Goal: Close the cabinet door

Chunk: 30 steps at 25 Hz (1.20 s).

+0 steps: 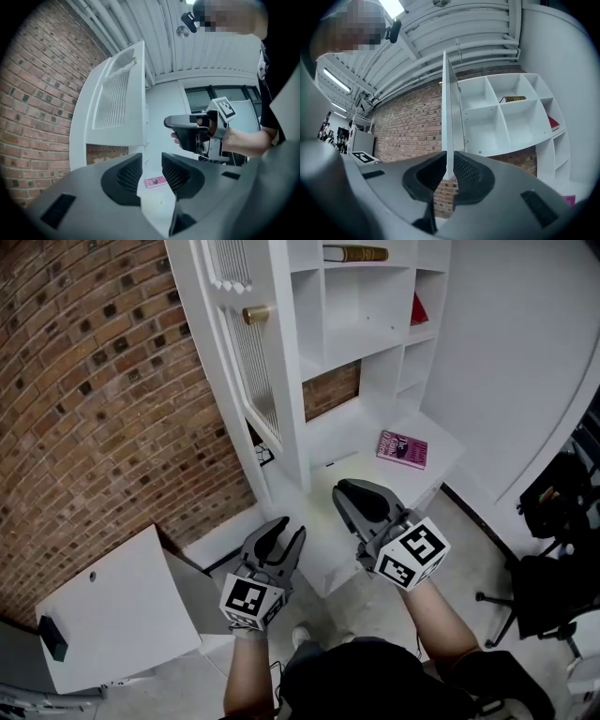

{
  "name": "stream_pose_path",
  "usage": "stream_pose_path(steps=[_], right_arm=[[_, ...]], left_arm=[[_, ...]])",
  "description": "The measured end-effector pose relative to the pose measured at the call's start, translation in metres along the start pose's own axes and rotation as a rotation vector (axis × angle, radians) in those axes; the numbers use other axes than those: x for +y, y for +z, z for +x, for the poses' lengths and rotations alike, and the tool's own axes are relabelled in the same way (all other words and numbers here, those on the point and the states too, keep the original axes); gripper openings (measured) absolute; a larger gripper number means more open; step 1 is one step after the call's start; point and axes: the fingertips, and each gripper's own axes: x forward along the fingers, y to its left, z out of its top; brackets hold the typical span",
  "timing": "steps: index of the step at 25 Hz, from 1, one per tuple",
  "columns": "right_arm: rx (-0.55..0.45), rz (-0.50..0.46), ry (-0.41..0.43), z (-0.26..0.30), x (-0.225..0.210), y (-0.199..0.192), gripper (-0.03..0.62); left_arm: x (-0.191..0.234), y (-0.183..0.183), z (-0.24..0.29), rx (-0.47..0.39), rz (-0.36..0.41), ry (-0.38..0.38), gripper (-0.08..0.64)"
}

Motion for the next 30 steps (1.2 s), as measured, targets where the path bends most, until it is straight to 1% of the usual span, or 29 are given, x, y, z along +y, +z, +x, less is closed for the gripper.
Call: stream_pose_path(steps=[6, 11, 19, 23, 30], right_arm=[[-0.031, 0.017, -0.026, 0.019, -0.002, 0.016, 0.066], [-0.033, 0.016, -0.031, 0.034, 0.004, 0.018, 0.101], [-0.036, -0.012, -0.082, 0.049, 0.006, 0.011, 0.101], [-0.037, -0.024, -0.115, 0.052, 0.004, 0.007, 0.101], [-0.048, -0.045, -0.200, 0.052, -0.001, 0.003, 0.097]], left_arm=[[0.011, 0.011, 0.025, -0.031, 0.031, -0.123, 0.123], [0.016, 0.018, 0.041, -0.042, 0.043, -0.203, 0.123], [0.016, 0.016, 0.051, -0.077, 0.070, -0.336, 0.123], [0.019, 0.016, 0.054, -0.099, 0.052, -0.387, 0.123], [0.017, 0.014, 0.055, -0.117, 0.052, -0.471, 0.115]])
